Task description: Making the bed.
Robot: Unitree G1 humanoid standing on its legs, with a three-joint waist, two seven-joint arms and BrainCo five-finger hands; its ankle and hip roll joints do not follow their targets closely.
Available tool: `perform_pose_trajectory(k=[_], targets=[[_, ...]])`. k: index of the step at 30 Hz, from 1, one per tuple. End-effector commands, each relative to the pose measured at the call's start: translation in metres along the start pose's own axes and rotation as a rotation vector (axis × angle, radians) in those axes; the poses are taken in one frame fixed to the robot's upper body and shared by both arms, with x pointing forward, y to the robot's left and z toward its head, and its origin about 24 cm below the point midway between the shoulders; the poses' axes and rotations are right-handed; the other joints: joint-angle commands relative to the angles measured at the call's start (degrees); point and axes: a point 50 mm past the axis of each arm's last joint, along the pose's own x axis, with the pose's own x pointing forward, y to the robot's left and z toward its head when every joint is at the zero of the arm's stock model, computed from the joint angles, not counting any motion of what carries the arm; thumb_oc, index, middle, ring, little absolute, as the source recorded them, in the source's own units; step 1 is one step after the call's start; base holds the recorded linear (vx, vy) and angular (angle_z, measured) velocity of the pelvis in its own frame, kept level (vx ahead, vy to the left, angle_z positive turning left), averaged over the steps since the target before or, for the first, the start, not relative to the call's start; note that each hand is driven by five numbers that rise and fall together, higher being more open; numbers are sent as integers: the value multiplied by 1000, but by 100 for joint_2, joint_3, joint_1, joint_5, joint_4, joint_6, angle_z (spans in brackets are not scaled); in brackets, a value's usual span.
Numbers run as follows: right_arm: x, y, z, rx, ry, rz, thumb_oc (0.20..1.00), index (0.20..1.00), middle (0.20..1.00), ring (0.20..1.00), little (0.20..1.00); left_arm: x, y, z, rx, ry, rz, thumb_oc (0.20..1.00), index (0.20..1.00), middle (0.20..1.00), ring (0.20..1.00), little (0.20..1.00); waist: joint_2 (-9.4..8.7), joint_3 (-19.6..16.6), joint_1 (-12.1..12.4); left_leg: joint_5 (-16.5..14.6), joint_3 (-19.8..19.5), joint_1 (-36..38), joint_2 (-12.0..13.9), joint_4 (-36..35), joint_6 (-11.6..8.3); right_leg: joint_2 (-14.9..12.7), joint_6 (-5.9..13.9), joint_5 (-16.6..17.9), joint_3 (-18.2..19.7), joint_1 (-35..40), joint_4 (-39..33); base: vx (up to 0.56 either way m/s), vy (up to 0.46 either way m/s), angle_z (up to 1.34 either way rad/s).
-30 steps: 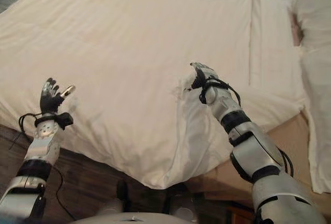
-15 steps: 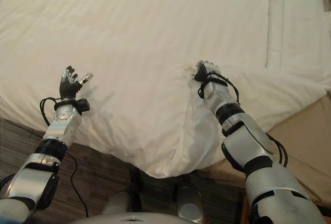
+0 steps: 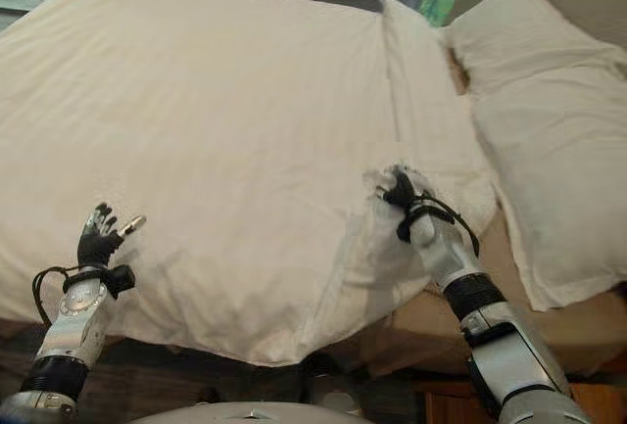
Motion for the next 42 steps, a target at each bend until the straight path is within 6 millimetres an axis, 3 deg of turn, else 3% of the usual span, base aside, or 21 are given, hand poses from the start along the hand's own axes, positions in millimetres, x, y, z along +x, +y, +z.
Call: perform_pose_trajectory(k=[1, 2, 4, 5, 9, 16, 24, 29, 30, 31, 32, 33, 37, 38, 42], targets=[[14, -48, 8, -110, -39, -128, 200, 200, 200, 200, 200, 10, -4, 27, 63, -123, -30, 1000, 1000, 1000, 1000, 1000, 490, -5, -43, -27, 319, -32, 175, 67, -82, -624, 575, -208, 109, 87, 128, -26, -6, -28], [9, -51, -6, -142, -2, -137, 200, 200, 200, 200, 200, 6, -4, 21, 64, -108, -32, 1000, 1000, 1000, 1000, 1000, 511, 20, -97, -23, 403, 26, 190, 67, -95, -611, 577, -213, 143, 98, 128, -19, -17, -12], [8, -51, -6, -143, 0, -136, 200, 200, 200, 200, 200, 6, -4, 20, 64, -107, -33, 1000, 1000, 1000, 1000, 1000, 515, 8, -84, -22, 414, 23, 192, 67, -97, -608, 575, -209, 154, 88, 128, -18, -42, -18], [-1, -63, -31, -195, 77, -166, 200, 200, 200, 200, 200, 1, -4, 15, 82, -93, -43, 1000, 1000, 1000, 1000, 1000, 544, 35, -167, -4, 491, 59, 225, 67, -123, -604, 580, -226, 138, 94, 128, -18, -66, -26], [-13, -72, -54, -229, 150, -192, 200, 200, 200, 200, 200, -1, -5, 10, 77, -80, -43, 1000, 1000, 1000, 1000, 1000, 601, 54, -252, 4, 525, 83, 265, 67, -157, -589, 584, -266, 127, 109, 128, -6, -83, -4], [-46, -108, -108, -333, 352, -262, 200, 200, 200, 200, 200, -5, -2, 3, 53, -51, -26, 1000, 1000, 1000, 1000, 1000, 775, 69, -425, 115, 569, 81, 450, 67, -274, -463, 522, -411, 76, 154, 128, 15, -93, -9], [-69, -114, -132, -290, 444, -310, 200, 200, 200, 200, 200, -10, 5, -5, 24, -29, 15, 1000, 1000, 1000, 1000, 1000, 886, 93, -518, 175, 608, 90, 570, 67, -340, -315, 476, -502, 116, 156, 128, 6, -75, -2], [-84, -98, -147, -276, 504, -275, 200, 200, 200, 200, 200, -13, 4, -13, 28, 0, 28, 1000, 1000, 1000, 1000, 1000, 940, 111, -587, 214, 651, 117, 650, 67, -378, -234, 439, -560, 119, 202, 128, 1, -52, -7], [-88, -92, -152, -280, 525, -256, 228, 228, 228, 228, 228, -14, 4, -14, 23, 4, 28, 1000, 1000, 1000, 1000, 1000, 952, 112, -599, 218, 651, 120, 666, 67, -387, -220, 435, -571, 109, 211, 128, -7, -42, 0], [-93, -87, -156, -277, 540, -244, 448, 448, 448, 448, 448, -15, 4, -16, 19, 9, 30, 1000, 1000, 1000, 1000, 1000, 960, 113, -613, 219, 641, 121, 674, 67, -392, -212, 429, -579, 108, 221, 128, -8, -38, 1], [-98, -79, -161, -262, 569, -230, 1000, 1000, 1000, 1000, 1000, -16, 4, -17, 21, 10, 30, 1000, 1000, 1000, 1000, 1000, 972, 125, -621, 220, 636, 120, 679, 67, -392, -211, 423, -590, 98, 232, 128, -6, -34, 1], [-110, -59, -174, -228, 639, -180, 1000, 1000, 1000, 1000, 1000, -17, 3, -19, 29, 19, 32, 1000, 1000, 1000, 1000, 1000, 985, 139, -633, 223, 639, 127, 686, 67, -393, -197, 416, -594, 89, 242, 128, 0, 0, 0], [-126, -41, -190, -238, 734, -118, 1000, 1000, 1000, 1000, 1000, -19, 3, -24, 43, 41, 36, 1000, 1000, 1000, 1000, 1000, 969, 143, -646, 213, 663, 160, 707, 67, -402, -176, 411, -592, 103, 262, 128, 3, -3, -1], [-139, -30, -201, -251, 805, -74, 1000, 1000, 1000, 1000, 1000, -19, 4, -26, 39, 46, 43, 1000, 1000, 1000, 1000, 1000, 953, 145, -655, 204, 682, 179, 708, 67, -399, -169, 409, -584, 113, 265, 128, 11, -4, -7], [-152, -23, -209, -295, 864, -29, 1000, 1000, 1000, 1000, 1000, -19, 6, -22, 50, 31, 44, 1000, 1000, 1000, 1000, 1000, 894, 140, -645, 185, 672, 182, 714, 67, -393, -173, 419, -570, 95, 273, 128, 5, 0, -7]])
